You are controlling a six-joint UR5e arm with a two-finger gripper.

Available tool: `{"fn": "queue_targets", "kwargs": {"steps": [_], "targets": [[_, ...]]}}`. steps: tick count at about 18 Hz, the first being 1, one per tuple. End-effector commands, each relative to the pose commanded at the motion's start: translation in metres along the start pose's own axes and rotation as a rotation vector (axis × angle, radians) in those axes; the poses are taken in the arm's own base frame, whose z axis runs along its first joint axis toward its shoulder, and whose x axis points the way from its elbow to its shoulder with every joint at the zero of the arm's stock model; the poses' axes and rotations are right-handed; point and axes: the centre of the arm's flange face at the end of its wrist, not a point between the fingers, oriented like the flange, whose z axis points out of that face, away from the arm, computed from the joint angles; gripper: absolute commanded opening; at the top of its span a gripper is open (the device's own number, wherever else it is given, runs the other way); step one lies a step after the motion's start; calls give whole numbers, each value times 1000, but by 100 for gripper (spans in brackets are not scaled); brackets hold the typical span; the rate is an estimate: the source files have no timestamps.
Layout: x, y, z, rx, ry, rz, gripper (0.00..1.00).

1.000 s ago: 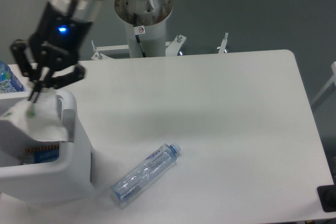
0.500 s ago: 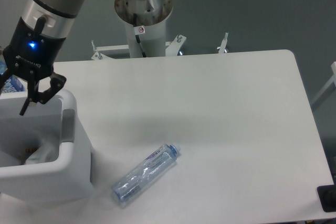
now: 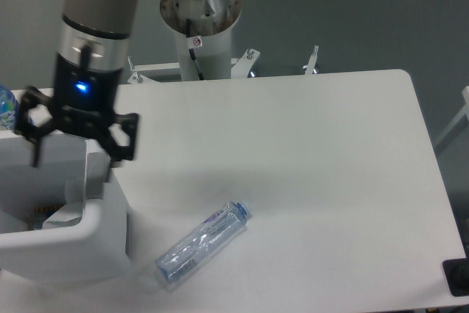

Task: Place the trash in the trash can
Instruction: 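Move the gripper over the clear water bottle and lower it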

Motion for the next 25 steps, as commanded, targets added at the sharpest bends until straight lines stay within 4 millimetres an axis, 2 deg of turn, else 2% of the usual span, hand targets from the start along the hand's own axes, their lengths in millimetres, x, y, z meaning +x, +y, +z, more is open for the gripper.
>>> {"fn": "queue_targets", "kwargs": {"steps": [2,7,8,10,13,17,20,25], "targets": [[-26,-7,6,30,-31,-28,100],[-56,-5,11,13,-129,-54,100],[-68,-4,9,11,-135,-67,100],[-74,-3,9,6,-139,-21,100],[-89,10,21,-38,-138,106,100],[-94,32,55,-128,-107,421,100],[-105,32,96,-175,-82,477,100],[-115,45,139,-245,-33,614,100]]}}
